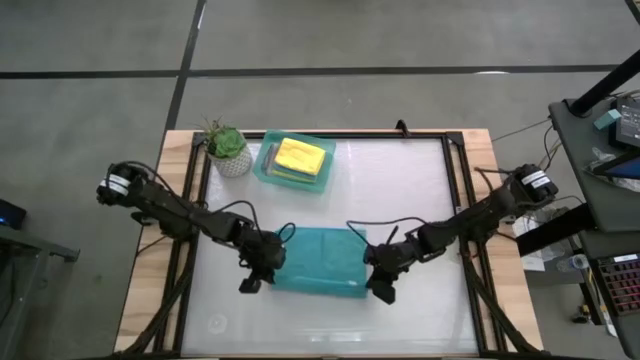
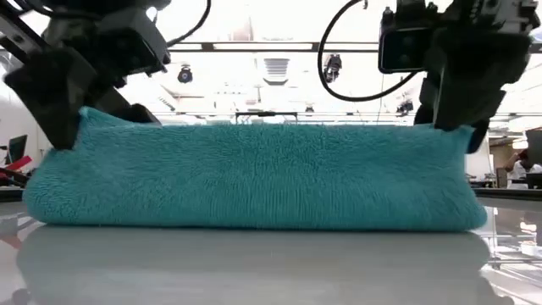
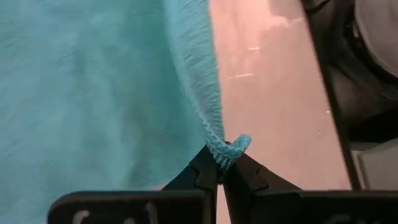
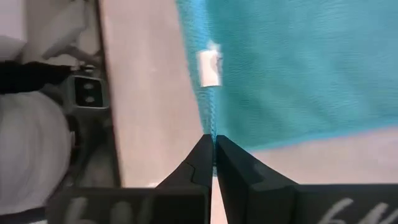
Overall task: Fold microfiber towels
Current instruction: Fold the blue microfiber towel
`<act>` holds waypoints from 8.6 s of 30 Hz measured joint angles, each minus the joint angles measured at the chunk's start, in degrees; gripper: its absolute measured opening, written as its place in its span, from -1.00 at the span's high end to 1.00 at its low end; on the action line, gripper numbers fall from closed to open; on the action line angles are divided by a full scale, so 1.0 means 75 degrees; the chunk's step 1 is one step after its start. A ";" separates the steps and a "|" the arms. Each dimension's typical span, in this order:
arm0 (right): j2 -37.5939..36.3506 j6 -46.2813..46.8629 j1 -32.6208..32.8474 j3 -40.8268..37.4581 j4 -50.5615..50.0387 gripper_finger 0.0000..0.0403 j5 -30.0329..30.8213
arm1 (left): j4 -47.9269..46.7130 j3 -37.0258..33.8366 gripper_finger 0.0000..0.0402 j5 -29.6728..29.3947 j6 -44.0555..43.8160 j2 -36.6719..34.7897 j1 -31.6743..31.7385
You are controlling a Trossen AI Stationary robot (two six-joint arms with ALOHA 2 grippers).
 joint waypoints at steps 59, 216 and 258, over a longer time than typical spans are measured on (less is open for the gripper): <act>-0.0111 -0.3089 -0.3232 0.0000 -0.1818 0.96 0.0477 | -0.1182 -0.0017 0.64 -0.0513 0.1576 0.0355 0.3236; 0.1838 0.2149 -0.1562 -0.0495 0.2689 0.16 0.2293 | 0.0899 -0.0588 0.12 -0.3673 0.0432 0.0798 0.1262; -0.0917 0.1264 -0.1898 -0.0493 -0.1826 0.96 0.2455 | 0.0879 -0.0588 0.12 -0.4156 0.0825 0.0474 0.1269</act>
